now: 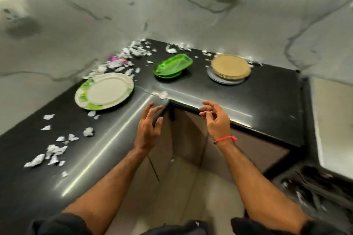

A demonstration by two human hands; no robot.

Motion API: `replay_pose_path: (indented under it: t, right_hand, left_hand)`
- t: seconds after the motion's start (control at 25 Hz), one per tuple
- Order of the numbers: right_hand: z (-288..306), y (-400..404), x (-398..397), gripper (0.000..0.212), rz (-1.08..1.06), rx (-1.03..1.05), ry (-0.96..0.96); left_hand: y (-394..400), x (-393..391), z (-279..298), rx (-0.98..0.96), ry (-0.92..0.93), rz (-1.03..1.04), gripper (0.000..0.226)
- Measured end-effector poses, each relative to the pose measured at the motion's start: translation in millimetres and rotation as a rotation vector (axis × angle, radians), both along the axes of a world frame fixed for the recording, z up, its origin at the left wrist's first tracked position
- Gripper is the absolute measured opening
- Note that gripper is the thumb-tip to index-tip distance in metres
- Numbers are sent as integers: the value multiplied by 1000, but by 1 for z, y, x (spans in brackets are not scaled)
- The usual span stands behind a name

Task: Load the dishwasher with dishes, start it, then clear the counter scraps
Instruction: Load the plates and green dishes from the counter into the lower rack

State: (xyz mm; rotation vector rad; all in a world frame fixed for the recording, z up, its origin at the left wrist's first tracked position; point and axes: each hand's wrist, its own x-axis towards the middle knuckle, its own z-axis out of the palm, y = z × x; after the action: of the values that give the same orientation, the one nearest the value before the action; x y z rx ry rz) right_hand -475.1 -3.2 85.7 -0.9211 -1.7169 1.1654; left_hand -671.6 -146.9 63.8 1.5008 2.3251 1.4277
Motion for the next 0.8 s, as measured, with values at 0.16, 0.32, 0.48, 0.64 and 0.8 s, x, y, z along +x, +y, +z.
replay_pose_path:
  t: [0.16, 0.32, 0.48, 0.64, 0.8]
  right_hand:
    - [7, -12, -132, 41, 184, -68, 36]
    - [-9, -16, -226, 38, 367, -126, -2]
    - [-32, 9, -299, 33, 309, -410, -7]
    - [-63, 46, -369, 50, 335, -593, -103]
    - [-74, 71, -409, 68, 364, -698, -207]
  left_hand:
    - [-42, -107, 4, -10, -44, 262, 43]
    - [-65, -179, -8, -10, -243, 465, 42]
    - [-64, -216, -16, -71, -324, 578, 44]
    - [-46, -265, -28, -189, -446, 713, 46]
    - [-42, -308, -48, -326, -657, 892, 57]
